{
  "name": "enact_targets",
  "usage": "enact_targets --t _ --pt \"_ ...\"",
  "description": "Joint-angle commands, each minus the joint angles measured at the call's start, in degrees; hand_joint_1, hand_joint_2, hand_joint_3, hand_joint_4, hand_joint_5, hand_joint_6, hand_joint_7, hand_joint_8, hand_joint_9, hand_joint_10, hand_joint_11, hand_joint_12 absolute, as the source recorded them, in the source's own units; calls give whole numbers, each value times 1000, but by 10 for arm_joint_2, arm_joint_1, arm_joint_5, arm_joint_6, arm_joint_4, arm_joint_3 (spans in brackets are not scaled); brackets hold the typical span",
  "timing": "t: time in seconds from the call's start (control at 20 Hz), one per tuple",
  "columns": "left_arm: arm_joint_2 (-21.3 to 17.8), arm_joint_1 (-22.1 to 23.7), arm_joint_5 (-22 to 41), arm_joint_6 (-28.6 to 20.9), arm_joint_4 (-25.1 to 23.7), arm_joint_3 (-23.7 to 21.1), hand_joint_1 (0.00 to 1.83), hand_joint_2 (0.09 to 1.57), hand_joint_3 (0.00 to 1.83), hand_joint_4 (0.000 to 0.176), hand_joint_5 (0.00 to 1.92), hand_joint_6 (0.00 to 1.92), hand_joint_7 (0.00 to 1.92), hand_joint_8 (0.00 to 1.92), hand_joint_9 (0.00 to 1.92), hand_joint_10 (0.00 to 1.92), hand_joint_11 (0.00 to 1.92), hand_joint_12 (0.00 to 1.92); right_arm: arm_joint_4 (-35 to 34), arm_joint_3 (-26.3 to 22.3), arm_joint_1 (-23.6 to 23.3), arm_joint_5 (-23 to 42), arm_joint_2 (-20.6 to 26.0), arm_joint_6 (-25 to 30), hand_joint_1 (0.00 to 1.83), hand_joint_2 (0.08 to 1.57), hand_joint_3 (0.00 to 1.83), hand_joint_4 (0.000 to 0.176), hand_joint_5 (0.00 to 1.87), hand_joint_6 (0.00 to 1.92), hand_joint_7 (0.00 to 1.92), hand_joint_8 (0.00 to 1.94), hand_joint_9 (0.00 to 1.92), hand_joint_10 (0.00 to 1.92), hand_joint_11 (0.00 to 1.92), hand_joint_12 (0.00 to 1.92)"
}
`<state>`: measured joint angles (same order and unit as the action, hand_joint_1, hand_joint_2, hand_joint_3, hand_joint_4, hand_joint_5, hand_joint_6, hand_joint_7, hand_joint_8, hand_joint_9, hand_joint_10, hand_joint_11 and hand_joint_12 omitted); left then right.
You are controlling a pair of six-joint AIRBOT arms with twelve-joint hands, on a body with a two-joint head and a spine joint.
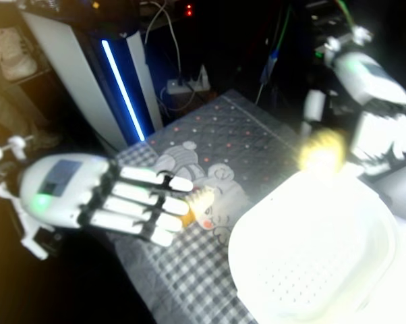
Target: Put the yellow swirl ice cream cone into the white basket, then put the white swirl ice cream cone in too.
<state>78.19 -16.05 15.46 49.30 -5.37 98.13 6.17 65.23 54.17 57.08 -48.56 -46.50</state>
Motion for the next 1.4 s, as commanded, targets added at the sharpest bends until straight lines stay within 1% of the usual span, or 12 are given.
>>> enact_targets --t 0.0,0.1,0.15,0.25,0.4,0.55,0.7,0.85,1.05,1.2,1.3,1.35 --pt "16 10 15 -5 10 23 1116 984 0 0 852 337 850 588 843 671 578 1290 -7 10 -5 67 -8 8 568 1218 0 92 308 10 305 8 376 10 178 607" --pt "44 12 -20 -5 14 61 939 877 3 20 732 17 783 157 756 494 520 1223 -3 20 -6 68 -20 20 584 1211 0 79 320 6 301 1 381 6 191 616" --pt "58 12 -34 -5 14 77 868 864 0 45 635 3 724 55 727 357 521 1130 -3 22 -6 69 -23 21 578 1207 0 103 290 1 288 0 357 0 158 602" --pt "66 9 -41 -4 14 82 839 862 0 39 545 0 644 2 740 156 470 1073 -3 23 -6 70 -26 22 515 1187 1 132 246 0 280 0 343 0 173 532" --pt "64 3 -33 -4 12 74 797 869 1 58 498 0 585 0 715 66 392 1062 -3 26 -6 82 -26 46 587 1176 0 105 246 1 254 0 315 4 223 471" --pt "57 0 -28 -4 1 58 743 857 0 115 453 0 569 0 688 24 389 1005 -2 29 -6 92 -31 55 554 1154 0 99 192 0 200 0 237 0 174 315" --pt "15 -9 18 -4 -10 -1 687 866 0 127 404 0 496 0 575 0 162 1151 2 31 -6 100 -31 78 641 1079 0 73 199 1 194 1 206 1 140 303" --pt "-59 -34 114 -5 -15 -98 759 866 1 110 381 1 453 0 471 0 24 1286 7 34 -6 104 -32 101 624 1013 0 110 196 0 210 0 235 1 136 353" --pt "-161 -96 256 -5 -7 -220 835 868 0 70 387 6 409 3 393 0 33 1100 11 39 -6 104 -41 105 588 965 1 174 159 0 270 0 370 3 39 965" --pt "-215 -141 331 -7 10 -277 989 841 0 58 397 5 389 1 350 1 0 1052 22 49 -6 92 -52 115 723 952 0 173 181 0 257 0 384 5 22 1207" --pt "-238 -164 368 -16 11 -303 936 836 0 49 400 5 413 9 371 9 6 1053 28 54 -6 75 -58 118 781 936 0 129 209 4 274 2 382 0 2 1242" --pt "-252 -179 387 -17 9 -319 768 852 0 8 426 8 433 9 390 12 0 1037 32 56 -7 65 -62 118 779 948 3 145 199 3 230 4 323 6 0 1089"
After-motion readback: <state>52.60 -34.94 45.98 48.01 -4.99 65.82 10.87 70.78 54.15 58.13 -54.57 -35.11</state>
